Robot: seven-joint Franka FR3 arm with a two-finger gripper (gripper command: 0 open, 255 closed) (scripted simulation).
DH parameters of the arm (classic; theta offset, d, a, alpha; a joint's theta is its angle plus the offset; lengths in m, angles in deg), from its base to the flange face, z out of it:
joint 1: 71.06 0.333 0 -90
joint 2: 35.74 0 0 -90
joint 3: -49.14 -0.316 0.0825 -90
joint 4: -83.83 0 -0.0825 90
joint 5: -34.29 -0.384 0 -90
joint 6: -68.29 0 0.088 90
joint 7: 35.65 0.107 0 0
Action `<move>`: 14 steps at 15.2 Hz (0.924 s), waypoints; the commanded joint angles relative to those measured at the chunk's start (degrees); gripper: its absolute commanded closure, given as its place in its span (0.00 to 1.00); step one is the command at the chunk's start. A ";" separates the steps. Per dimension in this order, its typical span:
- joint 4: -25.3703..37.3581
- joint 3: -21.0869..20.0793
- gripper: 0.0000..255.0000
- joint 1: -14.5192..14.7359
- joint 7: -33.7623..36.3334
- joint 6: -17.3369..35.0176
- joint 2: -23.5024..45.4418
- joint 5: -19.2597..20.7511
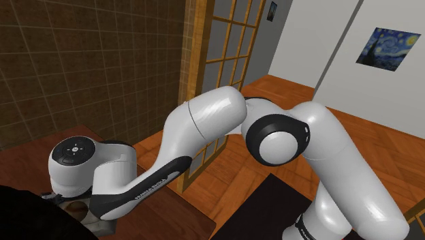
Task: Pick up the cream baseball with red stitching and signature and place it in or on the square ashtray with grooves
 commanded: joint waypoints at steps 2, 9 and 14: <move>0.00 0.00 0.00 0.00 0.00 0.00 0.00 0.00; -6.91 -1.19 0.00 -0.45 0.60 -1.28 -7.80 -0.52; -6.90 -1.20 0.00 -0.45 0.60 -1.28 -7.80 -0.52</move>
